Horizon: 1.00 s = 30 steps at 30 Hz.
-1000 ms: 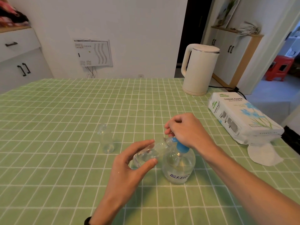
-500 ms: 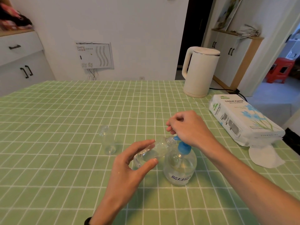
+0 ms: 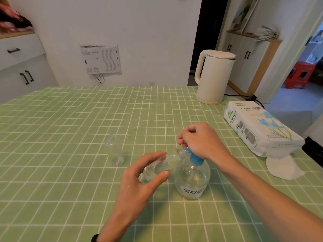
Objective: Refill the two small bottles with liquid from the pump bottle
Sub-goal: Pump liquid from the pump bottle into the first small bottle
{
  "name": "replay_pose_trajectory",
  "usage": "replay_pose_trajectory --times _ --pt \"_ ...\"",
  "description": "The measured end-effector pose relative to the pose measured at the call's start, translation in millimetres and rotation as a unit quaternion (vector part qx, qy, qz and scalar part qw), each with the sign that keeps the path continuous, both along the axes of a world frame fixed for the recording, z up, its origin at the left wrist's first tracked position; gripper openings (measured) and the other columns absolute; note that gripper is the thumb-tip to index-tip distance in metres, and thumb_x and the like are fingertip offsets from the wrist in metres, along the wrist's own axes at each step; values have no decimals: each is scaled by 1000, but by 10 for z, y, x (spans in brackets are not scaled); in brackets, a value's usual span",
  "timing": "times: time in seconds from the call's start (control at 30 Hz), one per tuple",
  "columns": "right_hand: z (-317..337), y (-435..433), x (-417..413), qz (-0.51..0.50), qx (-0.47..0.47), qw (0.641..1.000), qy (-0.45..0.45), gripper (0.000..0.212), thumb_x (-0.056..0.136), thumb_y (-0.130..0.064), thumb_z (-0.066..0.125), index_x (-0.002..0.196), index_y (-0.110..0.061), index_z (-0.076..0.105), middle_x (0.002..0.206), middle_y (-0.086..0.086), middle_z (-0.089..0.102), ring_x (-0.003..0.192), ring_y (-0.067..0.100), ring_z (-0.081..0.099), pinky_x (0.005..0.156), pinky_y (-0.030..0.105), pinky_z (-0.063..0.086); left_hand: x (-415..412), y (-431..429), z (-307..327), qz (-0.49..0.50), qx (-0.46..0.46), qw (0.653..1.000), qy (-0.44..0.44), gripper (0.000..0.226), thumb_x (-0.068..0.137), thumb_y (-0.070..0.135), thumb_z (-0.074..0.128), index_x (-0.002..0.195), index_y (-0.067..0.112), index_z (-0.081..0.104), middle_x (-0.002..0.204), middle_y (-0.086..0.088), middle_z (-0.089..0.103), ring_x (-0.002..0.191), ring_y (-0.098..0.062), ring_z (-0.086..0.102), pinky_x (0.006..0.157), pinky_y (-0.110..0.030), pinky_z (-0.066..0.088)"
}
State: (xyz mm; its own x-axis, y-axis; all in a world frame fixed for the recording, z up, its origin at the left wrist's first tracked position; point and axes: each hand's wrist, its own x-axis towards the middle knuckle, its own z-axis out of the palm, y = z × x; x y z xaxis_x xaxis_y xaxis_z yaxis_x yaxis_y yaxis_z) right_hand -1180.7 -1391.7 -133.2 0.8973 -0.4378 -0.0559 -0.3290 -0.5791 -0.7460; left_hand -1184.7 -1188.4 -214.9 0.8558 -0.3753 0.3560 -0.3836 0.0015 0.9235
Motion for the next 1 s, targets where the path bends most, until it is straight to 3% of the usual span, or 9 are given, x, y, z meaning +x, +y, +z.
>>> replay_pose_trajectory --times 0.17,0.4,0.63,1.0 --pt "97 6 13 16 -30 999 -12 31 99 -26 61 99 0 79 96 16 83 97 39 79 91 58 66 0 9 31 5 -2 1000 -10 45 81 22 83 119 43 75 122 19 77 121 -3 69 100 -11 49" --pt "24 -13 25 -7 -12 1000 -11 28 101 -21 62 82 -14 82 77 -5 83 88 32 82 91 55 67 -2 1 27 3 -1 1000 -6 44 81 20 84 120 40 75 122 20 77 120 -1 69 100 -11 49" --pt "-73 -2 19 -14 5 1000 -1 31 104 -21 59 81 -18 81 78 -9 81 88 23 81 95 52 65 -18 -4 -5 3 -3 1000 9 42 81 20 83 118 39 76 120 18 78 119 -3 70 98 -10 49" --pt "74 8 16 2 -24 1000 -1 31 98 -27 61 99 -2 79 97 14 84 99 38 79 93 59 65 -8 14 62 5 -12 1000 -6 41 80 31 82 118 45 75 121 20 77 120 -1 69 98 -8 48"
